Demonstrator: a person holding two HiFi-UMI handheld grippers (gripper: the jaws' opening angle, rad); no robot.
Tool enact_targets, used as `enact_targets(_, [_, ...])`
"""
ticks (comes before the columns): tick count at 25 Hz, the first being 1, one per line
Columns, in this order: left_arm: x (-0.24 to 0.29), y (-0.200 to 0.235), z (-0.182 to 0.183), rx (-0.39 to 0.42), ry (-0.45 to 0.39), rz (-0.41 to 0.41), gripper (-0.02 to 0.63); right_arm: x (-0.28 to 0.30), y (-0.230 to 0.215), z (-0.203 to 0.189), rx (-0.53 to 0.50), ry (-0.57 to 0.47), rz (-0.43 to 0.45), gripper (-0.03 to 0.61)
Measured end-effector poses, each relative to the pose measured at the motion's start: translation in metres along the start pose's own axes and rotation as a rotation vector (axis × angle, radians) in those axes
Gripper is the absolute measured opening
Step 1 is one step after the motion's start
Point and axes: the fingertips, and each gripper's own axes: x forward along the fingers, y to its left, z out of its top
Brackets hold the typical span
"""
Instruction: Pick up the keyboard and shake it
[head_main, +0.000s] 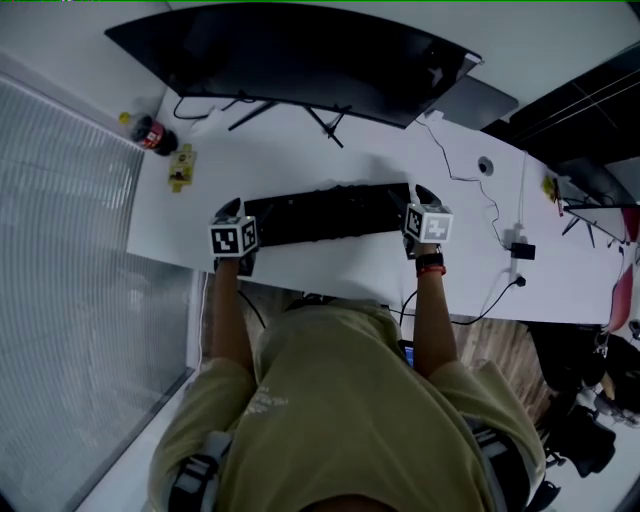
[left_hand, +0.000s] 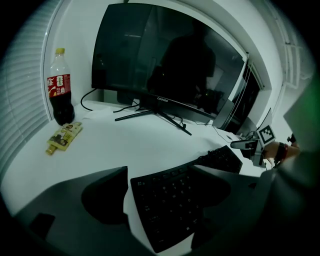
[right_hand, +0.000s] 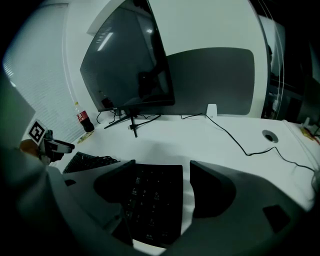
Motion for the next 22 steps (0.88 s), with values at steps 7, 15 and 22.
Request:
enact_targets(7, [0.002, 0.017, -0.012, -0.025, 0.054, 0.022, 0.377, 0.012, 0.006, 0.002, -0.002, 0.029, 0.055, 0.337])
enact_targets(15, [0.008, 0.032, -0.03, -0.018, 0.123, 0.088, 0.377, 0.02, -0.002, -0.002, 0.013, 0.05, 0.045, 0.339])
enact_targets(22, [0.019, 0.031, -0.027, -0.044, 0.123, 0.066, 0.376, 0.026, -0.004, 0.003, 0.008, 0.056, 0.066, 0.337])
